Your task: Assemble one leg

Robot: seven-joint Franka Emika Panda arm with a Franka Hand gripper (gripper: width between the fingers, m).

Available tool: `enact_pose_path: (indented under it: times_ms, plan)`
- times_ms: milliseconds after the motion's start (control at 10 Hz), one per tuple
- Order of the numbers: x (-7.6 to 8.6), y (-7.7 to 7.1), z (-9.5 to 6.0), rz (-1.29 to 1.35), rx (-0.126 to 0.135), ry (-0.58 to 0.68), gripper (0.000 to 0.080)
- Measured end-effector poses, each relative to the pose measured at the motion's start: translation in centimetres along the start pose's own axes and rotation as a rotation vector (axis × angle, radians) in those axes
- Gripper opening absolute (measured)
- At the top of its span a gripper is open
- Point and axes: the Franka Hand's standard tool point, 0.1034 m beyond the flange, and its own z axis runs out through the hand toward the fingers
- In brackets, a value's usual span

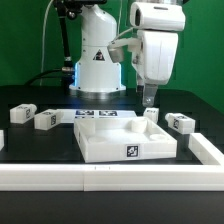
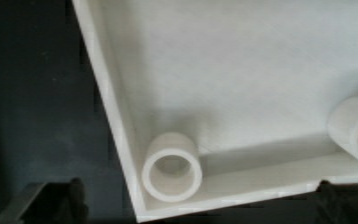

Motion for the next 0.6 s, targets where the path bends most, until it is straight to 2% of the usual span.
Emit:
enact_pose_path:
  times_ms: [400,500,600]
  plan:
    - [-0.1,-0.3,0.3,-0.015,0.000,0.001,0.0650]
    - [-0.8,-2.0,1.0,-0.097,-0.016,0.010,0.0650]
    - [-1.6,-4.2,1.7,-0.119,0.005,0.010,0.0650]
